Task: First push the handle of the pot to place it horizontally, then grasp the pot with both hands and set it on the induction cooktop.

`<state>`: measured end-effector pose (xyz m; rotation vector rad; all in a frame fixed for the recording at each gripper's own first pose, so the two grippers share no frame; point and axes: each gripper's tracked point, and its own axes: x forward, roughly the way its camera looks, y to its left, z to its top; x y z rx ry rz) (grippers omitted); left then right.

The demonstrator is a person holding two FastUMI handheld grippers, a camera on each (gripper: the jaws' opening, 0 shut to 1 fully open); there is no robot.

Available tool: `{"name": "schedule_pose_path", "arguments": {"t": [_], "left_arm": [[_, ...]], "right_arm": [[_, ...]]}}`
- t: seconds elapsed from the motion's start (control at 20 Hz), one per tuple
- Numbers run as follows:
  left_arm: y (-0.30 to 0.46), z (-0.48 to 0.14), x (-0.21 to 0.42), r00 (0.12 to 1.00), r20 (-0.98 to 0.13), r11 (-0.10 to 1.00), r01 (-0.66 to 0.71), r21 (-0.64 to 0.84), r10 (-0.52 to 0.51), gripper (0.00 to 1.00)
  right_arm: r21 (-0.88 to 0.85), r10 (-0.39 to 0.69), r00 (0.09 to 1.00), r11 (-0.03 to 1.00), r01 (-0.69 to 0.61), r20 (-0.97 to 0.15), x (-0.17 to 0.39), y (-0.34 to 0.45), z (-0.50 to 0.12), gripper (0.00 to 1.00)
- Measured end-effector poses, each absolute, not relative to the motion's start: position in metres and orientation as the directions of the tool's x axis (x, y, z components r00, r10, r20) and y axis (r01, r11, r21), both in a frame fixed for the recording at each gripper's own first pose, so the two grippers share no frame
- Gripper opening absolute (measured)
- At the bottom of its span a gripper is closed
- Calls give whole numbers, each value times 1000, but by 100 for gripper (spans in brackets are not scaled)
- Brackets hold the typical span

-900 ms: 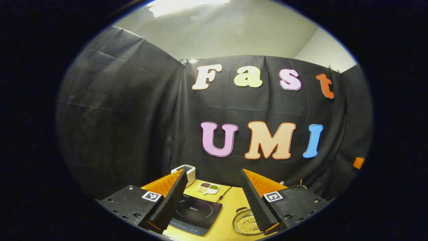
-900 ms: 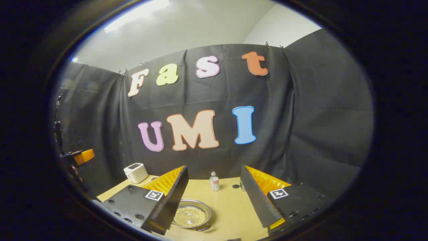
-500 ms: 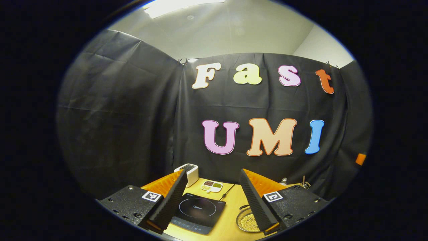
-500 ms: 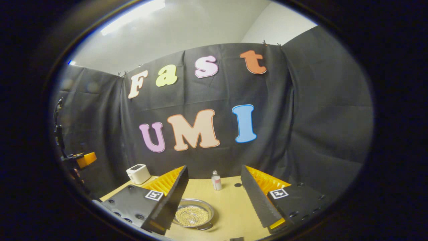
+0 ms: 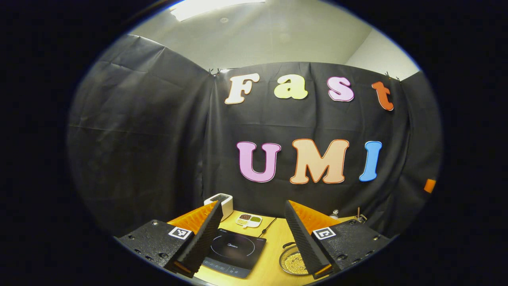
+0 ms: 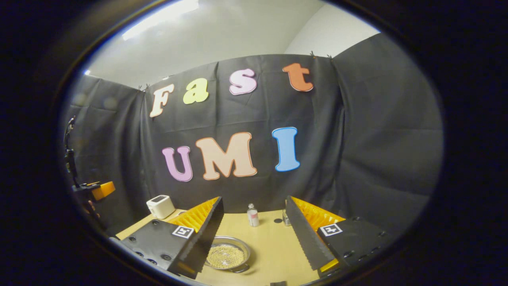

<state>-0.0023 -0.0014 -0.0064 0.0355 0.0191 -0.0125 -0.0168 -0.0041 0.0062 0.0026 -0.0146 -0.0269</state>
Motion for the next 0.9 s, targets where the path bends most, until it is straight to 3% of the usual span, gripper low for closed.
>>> {"name": "schedule_pose_path", "arguments": {"t": [0.1,0.3,0.6,0.65,0.7,0.75,0.85,0.9], "left_arm": [[-2,-6,-3,1000,-20,999,13,40,-12,95],[-5,-5,-2,1000,-14,999,20,48,-19,92],[-7,-9,1,999,-25,999,30,44,-29,95],[-8,-10,2,999,-27,999,31,45,-30,92],[-9,-11,2,999,-28,998,33,45,-32,95],[-9,-12,3,999,-28,998,34,43,-33,92],[-10,-15,3,999,-34,999,35,40,-34,95],[-10,-16,3,999,-38,999,35,37,-33,95]], "right_arm": [[-2,-27,1000,1000,27,17,-15,-2,7,93],[-8,-22,1000,1000,22,17,-14,2,7,93],[-15,-19,999,1000,19,28,-10,4,10,93],[-11,-16,999,1000,16,28,-11,5,9,93],[-8,-11,1000,1000,11,28,-11,6,9,93],[-6,-7,1000,1000,7,28,-11,6,8,93],[-2,1,1000,1000,-1,28,-12,8,8,84],[-4,3,1000,1000,-3,25,-11,8,7,73]]}}
